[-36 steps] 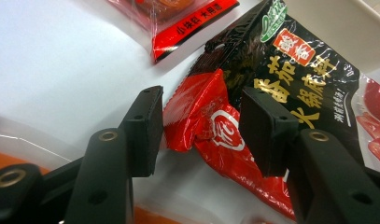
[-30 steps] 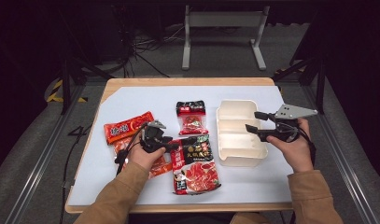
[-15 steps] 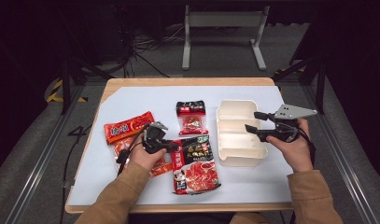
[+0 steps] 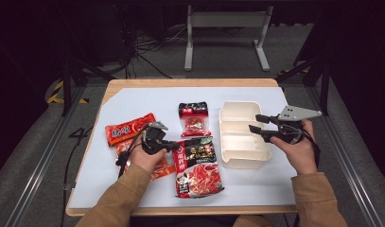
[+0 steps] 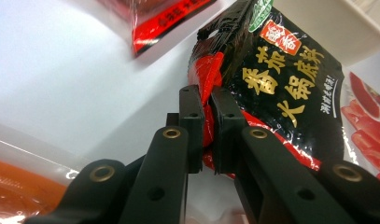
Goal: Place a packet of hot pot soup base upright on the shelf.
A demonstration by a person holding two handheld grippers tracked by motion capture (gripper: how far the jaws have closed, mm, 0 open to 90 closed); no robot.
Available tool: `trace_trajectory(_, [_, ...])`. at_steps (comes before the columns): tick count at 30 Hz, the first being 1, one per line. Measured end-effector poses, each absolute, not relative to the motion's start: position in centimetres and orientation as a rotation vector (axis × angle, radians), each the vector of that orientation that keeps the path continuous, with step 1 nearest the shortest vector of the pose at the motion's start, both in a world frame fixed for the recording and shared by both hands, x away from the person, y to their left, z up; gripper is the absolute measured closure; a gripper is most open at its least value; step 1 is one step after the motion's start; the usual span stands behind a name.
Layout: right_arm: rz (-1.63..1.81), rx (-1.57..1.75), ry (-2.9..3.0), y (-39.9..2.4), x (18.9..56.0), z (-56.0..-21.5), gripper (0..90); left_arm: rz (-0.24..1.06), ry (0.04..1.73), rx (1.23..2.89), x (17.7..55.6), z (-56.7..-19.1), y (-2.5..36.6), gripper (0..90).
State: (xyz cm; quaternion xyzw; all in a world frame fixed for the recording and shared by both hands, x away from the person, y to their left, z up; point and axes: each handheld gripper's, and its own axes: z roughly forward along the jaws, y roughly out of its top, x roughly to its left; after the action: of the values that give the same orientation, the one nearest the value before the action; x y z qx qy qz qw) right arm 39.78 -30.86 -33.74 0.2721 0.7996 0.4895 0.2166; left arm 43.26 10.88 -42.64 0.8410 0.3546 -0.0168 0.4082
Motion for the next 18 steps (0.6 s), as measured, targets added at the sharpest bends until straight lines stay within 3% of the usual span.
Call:
trace_trajectory(8, [1.371, 0.742, 2.193, -30.8, 39.5, -33.3, 55.0, 0.019, 0.811, 2.062, 41.8, -40.0, 10.9, 85.6])
trace_trajectory(18, [1.424, 0.704, 2.16, -30.4, 38.9, -32.6, 52.4, 0.099, 0.736, 2.008, 40.2, -37.0, 11.4, 85.9])
